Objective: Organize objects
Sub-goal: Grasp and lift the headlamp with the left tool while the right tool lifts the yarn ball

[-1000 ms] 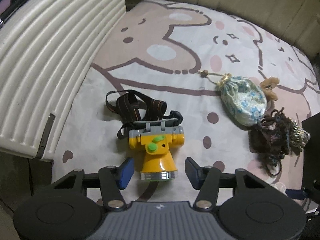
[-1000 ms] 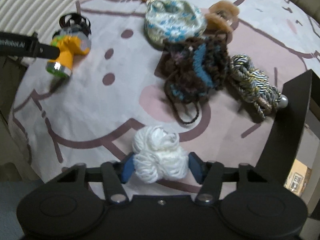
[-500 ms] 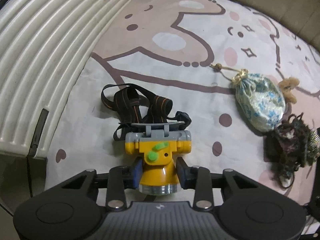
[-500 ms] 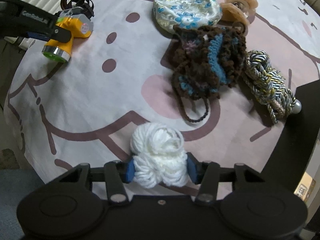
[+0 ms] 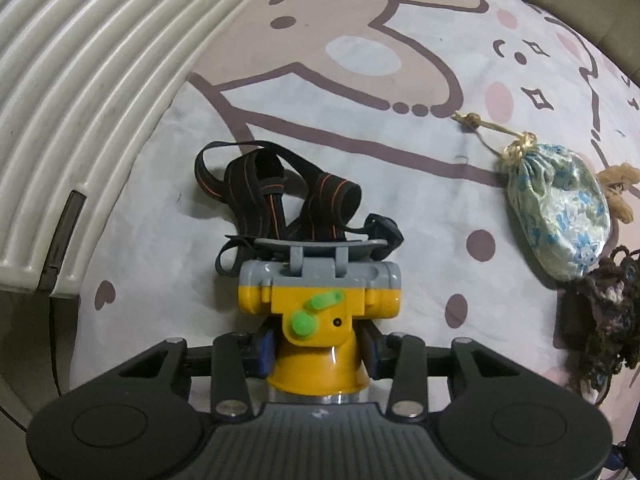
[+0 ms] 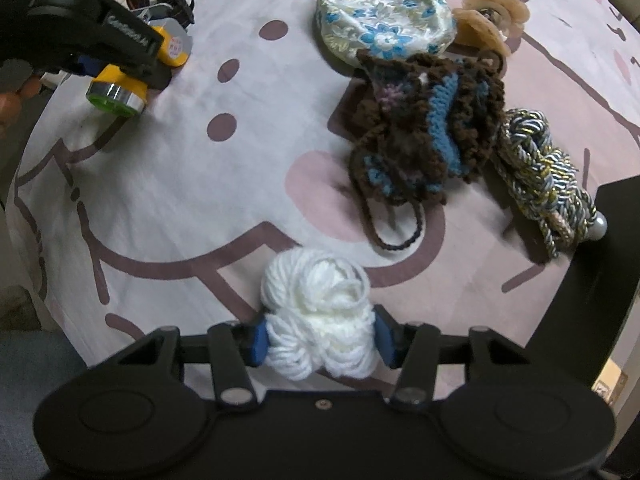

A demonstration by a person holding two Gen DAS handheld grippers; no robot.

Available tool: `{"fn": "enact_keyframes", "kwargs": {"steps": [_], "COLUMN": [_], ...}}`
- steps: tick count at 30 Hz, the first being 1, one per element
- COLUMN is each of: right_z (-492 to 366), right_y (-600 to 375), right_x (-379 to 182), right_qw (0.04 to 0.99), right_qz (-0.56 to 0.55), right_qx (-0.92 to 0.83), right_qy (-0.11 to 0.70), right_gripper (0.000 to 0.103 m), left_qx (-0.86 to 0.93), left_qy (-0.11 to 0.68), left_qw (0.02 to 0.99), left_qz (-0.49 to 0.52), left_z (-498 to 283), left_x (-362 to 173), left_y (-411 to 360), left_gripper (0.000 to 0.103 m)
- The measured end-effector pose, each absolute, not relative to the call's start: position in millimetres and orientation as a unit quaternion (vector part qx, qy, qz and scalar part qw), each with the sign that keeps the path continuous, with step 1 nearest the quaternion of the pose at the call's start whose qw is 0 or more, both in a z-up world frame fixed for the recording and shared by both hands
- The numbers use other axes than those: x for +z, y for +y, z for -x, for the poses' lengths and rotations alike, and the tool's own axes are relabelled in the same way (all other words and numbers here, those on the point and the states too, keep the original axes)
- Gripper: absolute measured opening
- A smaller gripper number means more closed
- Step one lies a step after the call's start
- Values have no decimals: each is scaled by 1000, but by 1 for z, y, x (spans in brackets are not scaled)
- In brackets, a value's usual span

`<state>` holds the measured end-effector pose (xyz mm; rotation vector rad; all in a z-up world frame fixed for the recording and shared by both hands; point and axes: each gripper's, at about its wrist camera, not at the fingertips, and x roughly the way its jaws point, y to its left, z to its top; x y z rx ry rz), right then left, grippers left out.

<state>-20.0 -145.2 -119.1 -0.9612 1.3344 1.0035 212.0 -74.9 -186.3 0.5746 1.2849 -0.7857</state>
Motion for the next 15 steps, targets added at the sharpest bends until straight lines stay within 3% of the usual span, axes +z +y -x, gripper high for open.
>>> {"fn": "enact_keyframes", "kwargs": {"steps": [4, 15], "right_z": [13, 11], "right_y": [-147, -143], "right_x": [-113, -64], "right_qw": [579, 661], "right_qz": [388, 296], "right_qx": [427, 428], "right_qy": [576, 540], "right_gripper": [44, 43], "left_qx": [-354, -383], "left_qy": [579, 547], "left_qw": [692, 723], "left_qz": [-245, -179], "left_z": [-214, -211], "left_x": [-182, -136], "left_y": [-73, -54], "left_gripper": [41, 41]}}
